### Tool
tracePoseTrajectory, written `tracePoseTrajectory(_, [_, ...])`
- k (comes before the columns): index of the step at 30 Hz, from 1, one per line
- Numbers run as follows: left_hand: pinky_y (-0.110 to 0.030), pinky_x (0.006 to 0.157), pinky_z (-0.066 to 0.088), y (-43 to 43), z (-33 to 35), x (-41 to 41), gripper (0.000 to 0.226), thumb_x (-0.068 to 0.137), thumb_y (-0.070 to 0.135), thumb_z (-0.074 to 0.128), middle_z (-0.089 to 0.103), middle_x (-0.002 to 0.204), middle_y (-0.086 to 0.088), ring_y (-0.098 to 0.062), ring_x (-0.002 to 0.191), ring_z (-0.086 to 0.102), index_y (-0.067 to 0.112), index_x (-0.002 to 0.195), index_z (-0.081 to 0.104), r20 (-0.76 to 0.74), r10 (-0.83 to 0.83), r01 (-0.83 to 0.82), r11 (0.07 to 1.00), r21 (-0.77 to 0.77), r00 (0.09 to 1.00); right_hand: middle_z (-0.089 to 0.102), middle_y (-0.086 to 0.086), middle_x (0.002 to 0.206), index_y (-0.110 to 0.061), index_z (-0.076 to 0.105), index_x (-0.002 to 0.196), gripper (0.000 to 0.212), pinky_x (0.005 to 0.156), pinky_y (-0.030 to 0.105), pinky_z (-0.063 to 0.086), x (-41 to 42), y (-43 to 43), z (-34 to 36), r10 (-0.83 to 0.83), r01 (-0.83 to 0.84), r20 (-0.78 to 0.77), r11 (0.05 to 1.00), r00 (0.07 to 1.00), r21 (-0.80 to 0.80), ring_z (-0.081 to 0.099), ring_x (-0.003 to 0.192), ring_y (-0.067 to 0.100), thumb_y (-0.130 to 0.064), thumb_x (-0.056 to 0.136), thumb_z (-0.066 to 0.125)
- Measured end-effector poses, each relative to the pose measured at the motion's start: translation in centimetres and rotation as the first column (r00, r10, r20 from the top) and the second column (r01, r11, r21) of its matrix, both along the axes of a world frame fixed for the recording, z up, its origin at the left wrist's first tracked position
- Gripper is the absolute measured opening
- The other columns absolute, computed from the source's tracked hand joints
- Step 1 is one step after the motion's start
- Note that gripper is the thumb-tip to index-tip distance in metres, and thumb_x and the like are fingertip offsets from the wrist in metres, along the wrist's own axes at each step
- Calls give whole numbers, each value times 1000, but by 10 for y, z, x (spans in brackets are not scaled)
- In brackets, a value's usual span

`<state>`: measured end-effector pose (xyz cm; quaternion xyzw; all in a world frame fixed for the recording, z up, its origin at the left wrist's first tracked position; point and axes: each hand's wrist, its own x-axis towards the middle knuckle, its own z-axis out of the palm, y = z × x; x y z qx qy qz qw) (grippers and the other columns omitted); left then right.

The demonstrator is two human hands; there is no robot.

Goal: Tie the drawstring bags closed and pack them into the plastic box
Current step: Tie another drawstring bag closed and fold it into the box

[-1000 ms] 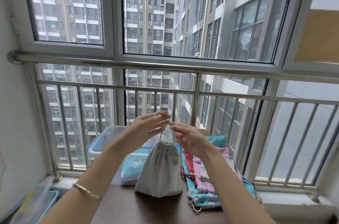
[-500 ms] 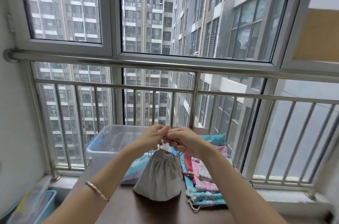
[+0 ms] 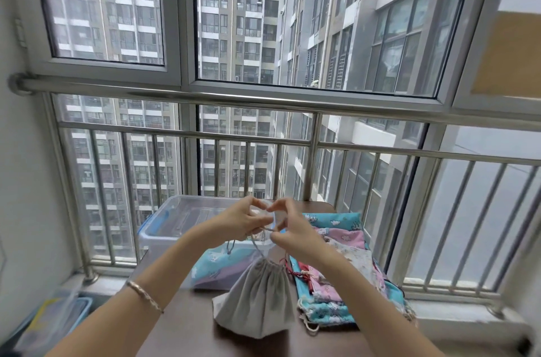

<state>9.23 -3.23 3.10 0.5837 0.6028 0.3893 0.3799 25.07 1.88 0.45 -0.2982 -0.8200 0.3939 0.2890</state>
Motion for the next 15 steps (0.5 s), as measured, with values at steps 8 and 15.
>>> tracePoseTrajectory(8, [-19, 46, 26, -4, 2, -1, 38, 93, 31, 60, 45, 58, 6, -4, 46, 36, 15, 124, 46, -3, -94, 94, 995, -41, 996, 63, 1, 74, 8, 61, 111, 30, 55, 16, 37, 2, 12, -7, 139, -167, -102, 922, 985, -351, 50, 61, 7, 9, 85, 47])
tracePoseTrajectory(15, [-20, 49, 32, -7, 10, -11, 28, 86, 34, 69, 54, 65, 2, -8, 53, 41, 6, 87, 69, -420, -112, 152, 986, 64, 901, 60, 6, 75, -9, 60, 93, 11, 63, 20, 39, 24, 12, 2, 407, -478, -266, 621, 874, -621, 52, 71, 13, 0, 86, 59])
